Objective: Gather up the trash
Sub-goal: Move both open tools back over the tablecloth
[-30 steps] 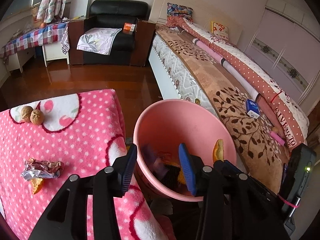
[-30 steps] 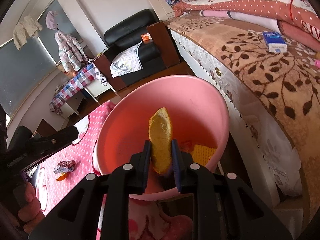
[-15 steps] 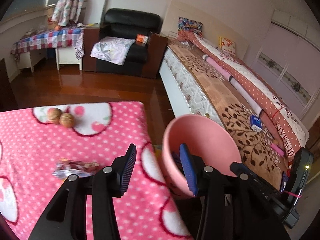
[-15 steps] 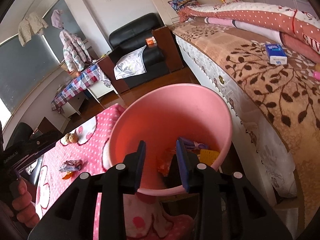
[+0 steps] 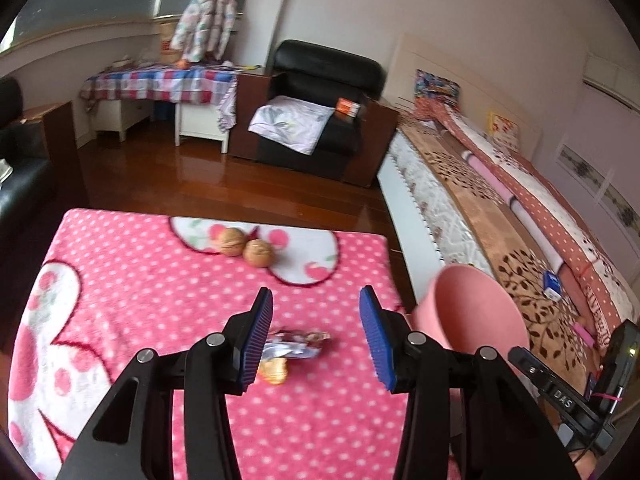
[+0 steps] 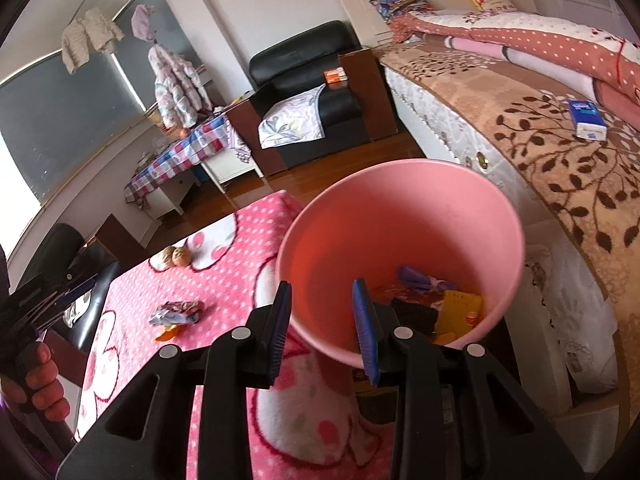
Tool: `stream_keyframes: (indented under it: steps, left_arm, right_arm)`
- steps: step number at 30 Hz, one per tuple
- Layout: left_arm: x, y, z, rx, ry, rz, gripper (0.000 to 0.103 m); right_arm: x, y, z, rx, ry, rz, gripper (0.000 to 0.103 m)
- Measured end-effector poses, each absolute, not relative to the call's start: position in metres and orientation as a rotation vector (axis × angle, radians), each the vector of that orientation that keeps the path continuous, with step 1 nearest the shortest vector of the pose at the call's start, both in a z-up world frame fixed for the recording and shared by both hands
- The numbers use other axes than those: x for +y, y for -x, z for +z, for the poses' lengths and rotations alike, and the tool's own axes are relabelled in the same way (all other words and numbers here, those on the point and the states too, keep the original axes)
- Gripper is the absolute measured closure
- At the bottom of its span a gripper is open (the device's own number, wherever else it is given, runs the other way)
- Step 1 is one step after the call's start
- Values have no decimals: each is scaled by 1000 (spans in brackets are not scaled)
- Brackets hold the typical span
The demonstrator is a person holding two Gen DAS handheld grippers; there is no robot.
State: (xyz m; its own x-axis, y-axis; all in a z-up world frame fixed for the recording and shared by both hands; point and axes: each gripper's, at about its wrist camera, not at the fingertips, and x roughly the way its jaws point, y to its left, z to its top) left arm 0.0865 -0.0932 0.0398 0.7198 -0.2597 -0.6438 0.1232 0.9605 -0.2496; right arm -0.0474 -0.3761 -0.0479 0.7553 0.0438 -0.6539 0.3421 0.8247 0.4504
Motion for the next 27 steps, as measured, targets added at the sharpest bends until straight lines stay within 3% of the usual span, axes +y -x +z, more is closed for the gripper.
stream_keyframes:
  steps: [16, 27]
  left_arm:
    - [-91, -83, -42, 909, 137, -210, 65]
    - [-95, -107, -75, 973, 106, -176, 81]
  right_arm:
    - [-332, 27, -54, 767, -529, -59, 71]
    - [-320, 10, -64, 814, -521, -15, 71]
